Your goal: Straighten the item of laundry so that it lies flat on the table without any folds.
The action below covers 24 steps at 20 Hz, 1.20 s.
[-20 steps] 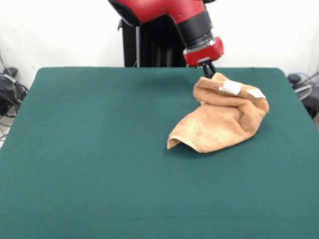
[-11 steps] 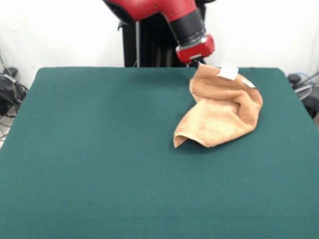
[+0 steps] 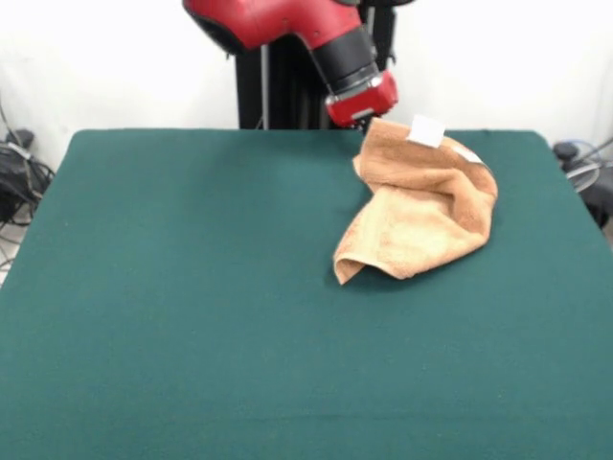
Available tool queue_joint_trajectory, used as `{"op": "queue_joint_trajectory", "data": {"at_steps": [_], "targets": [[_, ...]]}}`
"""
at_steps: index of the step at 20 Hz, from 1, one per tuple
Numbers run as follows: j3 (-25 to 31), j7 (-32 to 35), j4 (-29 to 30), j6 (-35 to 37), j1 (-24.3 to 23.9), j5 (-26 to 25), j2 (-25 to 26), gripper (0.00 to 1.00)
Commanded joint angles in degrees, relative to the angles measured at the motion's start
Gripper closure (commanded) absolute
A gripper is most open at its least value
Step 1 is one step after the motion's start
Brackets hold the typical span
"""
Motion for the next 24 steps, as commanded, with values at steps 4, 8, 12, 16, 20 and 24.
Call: {"op": "queue_joint_trajectory", "data": {"at_steps": [4,8,12,16,20,24], "targets": [[-4.5,-1.9,-15.6,0.2,1.4,-2.8,5.4,1.0],[-4.1,-0.8,-17.7,2.0,1.4,-5.8,4.4,1.0],[-3.8,0.0,-20.0,4.1,1.2,-9.0,3.0,1.0],[-4.1,-0.1,-21.3,4.4,1.3,-10.2,2.3,1.0],[-2.5,2.7,-22.4,5.9,1.0,-14.8,0.9,1.0],[-0.5,7.5,-23.4,7.2,0.5,-20.5,0.3,1.0]]}}
